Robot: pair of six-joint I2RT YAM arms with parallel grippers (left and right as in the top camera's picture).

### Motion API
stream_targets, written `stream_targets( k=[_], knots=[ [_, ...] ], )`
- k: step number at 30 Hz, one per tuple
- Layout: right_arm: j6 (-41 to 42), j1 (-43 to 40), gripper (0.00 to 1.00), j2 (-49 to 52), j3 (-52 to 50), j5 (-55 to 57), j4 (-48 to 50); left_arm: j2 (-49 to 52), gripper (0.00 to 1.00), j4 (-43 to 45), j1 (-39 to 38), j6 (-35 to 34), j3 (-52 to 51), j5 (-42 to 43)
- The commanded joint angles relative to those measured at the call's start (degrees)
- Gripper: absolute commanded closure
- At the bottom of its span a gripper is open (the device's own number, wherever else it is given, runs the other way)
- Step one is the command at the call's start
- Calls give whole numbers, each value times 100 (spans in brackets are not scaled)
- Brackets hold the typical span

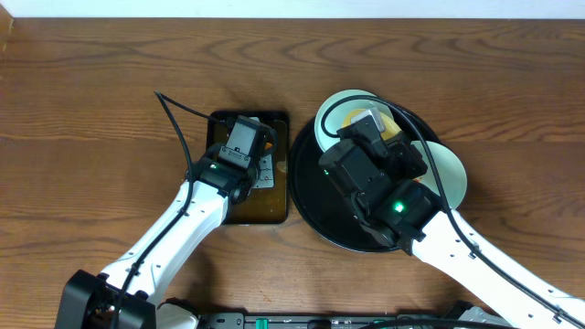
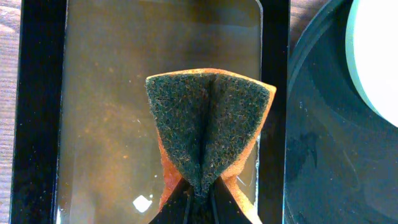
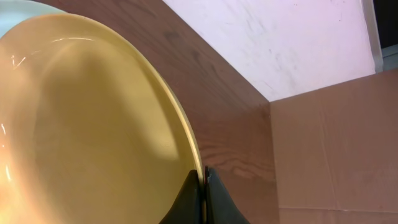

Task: Clean dirty plates on tray and stack at the side
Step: 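Carry the yellow plate right and set it on the table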

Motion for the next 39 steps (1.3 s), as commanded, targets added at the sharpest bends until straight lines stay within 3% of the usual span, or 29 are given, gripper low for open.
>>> stream_targets(
  k=[1, 14, 21, 26, 33, 39],
  knots=[
    [-22, 72, 99, -87, 118, 203, 37, 2, 92, 15, 20, 74, -55, -98],
    [155, 28, 99, -87, 118, 245, 157, 2, 92, 15, 20, 74, -55, -98],
    [1016, -422, 99, -87, 118, 243, 162, 2, 92, 13, 20, 74, -55, -98],
    [1572, -1294, 99, -87, 118, -168, 164, 2, 92, 11, 20, 74, -55, -96],
    [2629, -3086, 99, -87, 116, -1978, 151, 2, 93, 9, 20, 74, -55, -96],
    [3274, -4636, 99, -87, 118, -2900, 94, 2, 92, 9, 20, 74, -55, -96]
  ],
)
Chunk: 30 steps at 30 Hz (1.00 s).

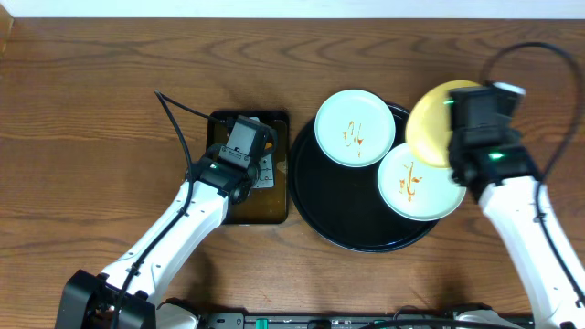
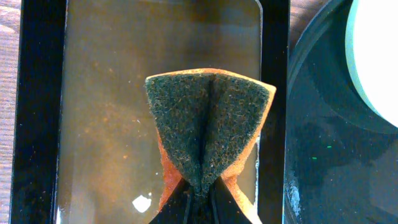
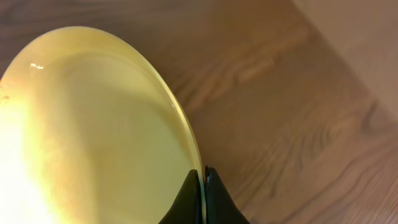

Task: Clean dirty plates on tray and stack at the side
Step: 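Carry the yellow plate right and set it on the table, then release the yellow plate and move the right gripper to a green plate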

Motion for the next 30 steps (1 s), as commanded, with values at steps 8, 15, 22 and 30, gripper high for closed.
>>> stream_targets(
  k=[8, 15, 22, 30],
  knots=[
    [723, -2302, 99, -13, 109, -1569, -120, 2, 92, 2, 20, 72, -55, -96],
    [723, -2916, 99, 284, 105, -1646, -313, 2, 92, 2, 20, 72, -55, -96],
    [719, -3056, 99, 673, 103, -1624, -350, 2, 92, -39, 20, 72, -55, -96],
    [695, -3049, 99, 1143, 103, -1692, -522, 2, 92, -37, 20, 72, -55, -96]
  ],
)
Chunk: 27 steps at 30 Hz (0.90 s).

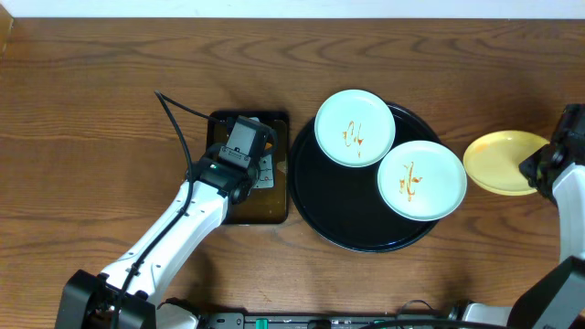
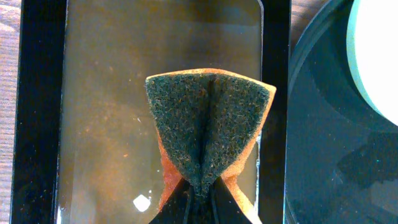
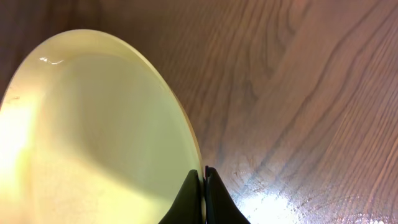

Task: Clean dirty plates on tray and stack at the side
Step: 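Release the yellow plate and move the right gripper to a green plate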

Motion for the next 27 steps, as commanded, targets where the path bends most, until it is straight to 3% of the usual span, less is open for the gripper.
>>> stream_targets(
  k=[1, 4, 5, 7, 9, 17, 22, 27],
  knots=[
    [79, -50, 99, 162, 101, -55, -61, 2, 92, -15, 20, 72, -55, -96],
    [81, -22, 95, 188, 101, -168, -74, 2, 92, -15, 20, 72, -55, -96],
    [81, -13, 88, 186, 101, -260, -70, 2, 92, -15, 20, 72, -55, -96],
    [83, -13, 61, 186, 101, -468, -74, 2, 92, -15, 20, 72, -55, -96],
    [37, -13, 53, 184, 101, -767, -72, 2, 92, -15, 20, 72, -55, -96],
    [-1567, 116, 56, 184, 101, -3314, -260, 2, 92, -15, 20, 72, -55, -96],
    [-1858, 439, 59, 188, 48, -3447, -769, 2, 92, -15, 20, 72, -55, -96],
    [-1847, 728, 59, 188, -365, -3294, -586, 2, 92, -15, 20, 72, -55, -96]
  ],
)
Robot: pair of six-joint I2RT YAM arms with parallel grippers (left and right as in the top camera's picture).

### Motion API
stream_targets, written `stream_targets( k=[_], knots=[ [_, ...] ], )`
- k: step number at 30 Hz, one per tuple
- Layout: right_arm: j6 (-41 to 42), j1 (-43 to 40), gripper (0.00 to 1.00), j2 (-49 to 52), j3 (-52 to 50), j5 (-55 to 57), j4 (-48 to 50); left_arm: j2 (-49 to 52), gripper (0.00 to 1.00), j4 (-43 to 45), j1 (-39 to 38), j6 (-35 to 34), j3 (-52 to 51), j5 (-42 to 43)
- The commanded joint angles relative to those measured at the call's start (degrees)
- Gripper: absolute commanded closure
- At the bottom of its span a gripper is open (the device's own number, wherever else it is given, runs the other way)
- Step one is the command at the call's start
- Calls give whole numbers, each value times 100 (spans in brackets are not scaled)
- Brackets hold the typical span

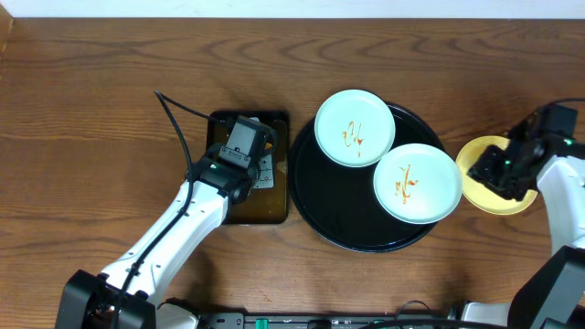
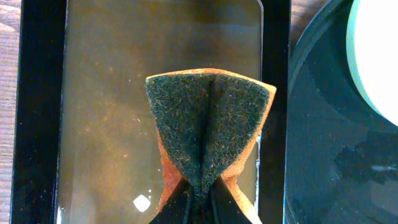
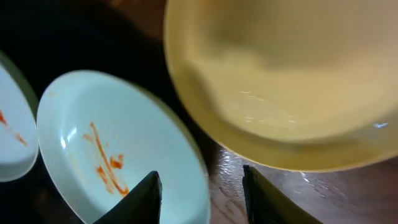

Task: Clean dirty plates on tray and stack at the side
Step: 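Release the yellow plate and move the right gripper to a green plate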

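Note:
Two pale green plates with orange smears lie on the round black tray (image 1: 343, 215): one at the back (image 1: 355, 127), one at the right (image 1: 418, 183) (image 3: 118, 149). A yellow plate (image 1: 498, 195) (image 3: 292, 81) rests on the table to the tray's right. My right gripper (image 1: 491, 171) (image 3: 202, 199) hovers open over that plate's left edge, its fingers straddling the gap between yellow plate and right green plate. My left gripper (image 1: 245, 163) (image 2: 200, 200) is shut on a folded orange sponge (image 2: 208, 127) with a dark scrub face, held over the black water basin (image 2: 38, 112).
The rectangular black basin (image 1: 247, 174) with brownish water sits just left of the tray. A black cable (image 1: 178, 123) runs from the left arm across the wooden table (image 1: 91, 110). A pale wall edge runs along the table's back.
My right gripper has let go of the yellow plate and now stands open, shifted left over its tray-side edge. The plate lies on the table. The left arm has not moved.
My right gripper first held the yellow plate by its rim over the tray. Then it held it beyond the tray's back right, then low over the table to the right. Now the plate rests there, released. The left gripper held the sponge over the basin throughout.

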Motion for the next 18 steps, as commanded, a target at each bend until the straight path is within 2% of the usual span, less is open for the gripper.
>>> stream_targets(
  k=[1, 6, 8, 10, 13, 18],
  knots=[
    [-203, 168, 59, 15, -358, -66, 140, 2, 92, -15, 20, 72, -55, -94],
    [-66, 216, 67, 15, -994, -107, 732, 2, 92, -15, 20, 72, -55, -94],
    [-74, 234, 75, 15, -1198, -302, 975, 2, 92, -13, 20, 72, -55, -94],
    [-74, 238, 87, 15, -1268, -533, 1021, 2, 92, -13, 20, 72, -55, -94],
    [-74, 243, 97, 9, -1266, -669, 1021, 2, 92, -13, 20, 74, -55, -94],
    [-74, 243, 99, 9, -1263, -754, 962, 2, 92, -13, 20, 72, -55, -94]
  ],
)
